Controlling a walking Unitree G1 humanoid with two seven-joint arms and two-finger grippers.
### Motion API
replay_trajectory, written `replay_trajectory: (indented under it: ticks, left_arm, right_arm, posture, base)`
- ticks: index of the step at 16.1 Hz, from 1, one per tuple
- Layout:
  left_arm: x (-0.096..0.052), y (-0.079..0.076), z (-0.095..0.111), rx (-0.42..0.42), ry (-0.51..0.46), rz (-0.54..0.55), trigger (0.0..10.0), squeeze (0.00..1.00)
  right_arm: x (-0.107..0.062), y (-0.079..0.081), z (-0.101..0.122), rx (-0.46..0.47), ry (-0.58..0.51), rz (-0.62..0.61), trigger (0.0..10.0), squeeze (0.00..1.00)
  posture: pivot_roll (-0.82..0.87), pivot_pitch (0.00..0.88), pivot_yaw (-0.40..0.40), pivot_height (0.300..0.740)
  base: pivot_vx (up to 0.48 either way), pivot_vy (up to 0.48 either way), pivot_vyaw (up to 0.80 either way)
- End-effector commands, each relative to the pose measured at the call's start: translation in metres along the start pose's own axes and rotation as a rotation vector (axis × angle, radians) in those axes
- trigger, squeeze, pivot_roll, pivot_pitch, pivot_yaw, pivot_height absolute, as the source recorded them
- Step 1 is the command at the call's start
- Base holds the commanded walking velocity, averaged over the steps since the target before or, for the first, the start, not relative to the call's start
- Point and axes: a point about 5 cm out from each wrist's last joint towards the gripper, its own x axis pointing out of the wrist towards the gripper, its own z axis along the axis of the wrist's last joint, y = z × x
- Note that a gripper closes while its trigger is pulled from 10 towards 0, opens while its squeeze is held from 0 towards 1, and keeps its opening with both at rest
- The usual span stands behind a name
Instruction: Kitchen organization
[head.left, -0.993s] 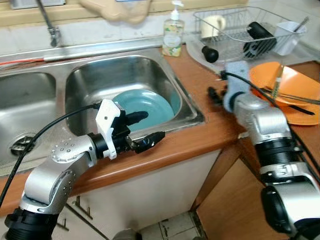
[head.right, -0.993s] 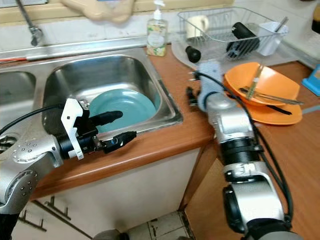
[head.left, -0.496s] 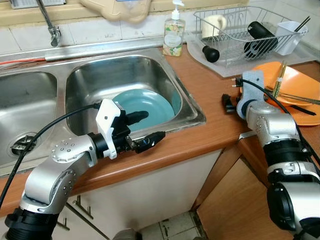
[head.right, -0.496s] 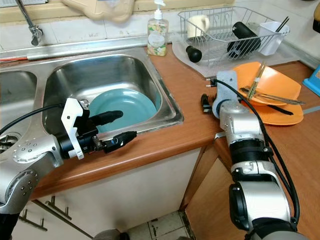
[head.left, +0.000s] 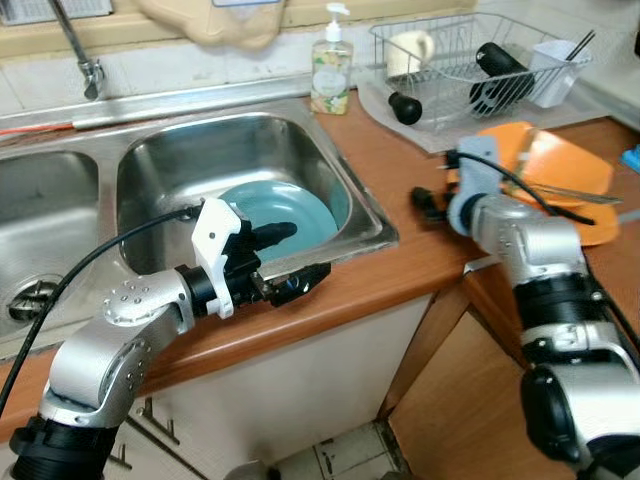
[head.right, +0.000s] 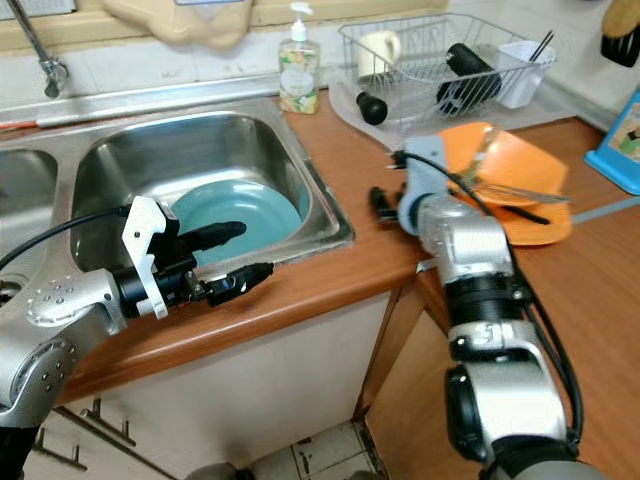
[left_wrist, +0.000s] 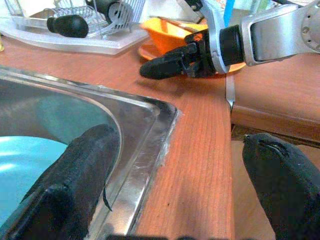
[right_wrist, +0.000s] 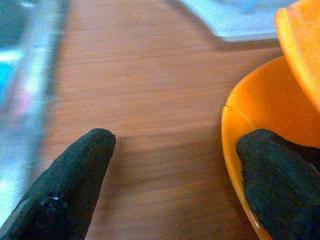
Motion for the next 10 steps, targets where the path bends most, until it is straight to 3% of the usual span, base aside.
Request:
replay_trajectory:
  ticks: [1,2,7,10]
  left_arm:
    - [0.000,0.000,0.004,0.014,-0.007,-0.011,10.0,0.32]
    - [0.000,0.000,0.005,0.014,-0.007,-0.008,10.0,0.31]
    - [0.000,0.001,0.005,0.014,-0.008,0.001,10.0,0.31]
    - [0.000,0.002,0.004,0.014,-0.010,0.010,10.0,0.31]
  right_arm:
    - [0.005,0.023,-0.019,0.012,0.084,0.111,10.0,0.00]
    - [0.004,0.040,-0.020,-0.006,0.088,0.162,10.0,0.00]
    - [-0.002,0.082,-0.022,-0.044,0.083,0.310,10.0,0.00]
    - [-0.010,0.097,-0.017,-0.073,0.041,0.388,10.0,0.00]
  posture:
    - [0.00,0.000,0.048,0.740]
    - [0.00,0.000,0.049,0.740]
    - [0.00,0.000,0.044,0.740]
    - [0.00,0.000,0.043,0.740]
  base:
    - [0.000,0.000,0.00]
    - [0.000,0.000,0.00]
    - [0.000,0.000,0.00]
    - [0.000,0.000,0.00]
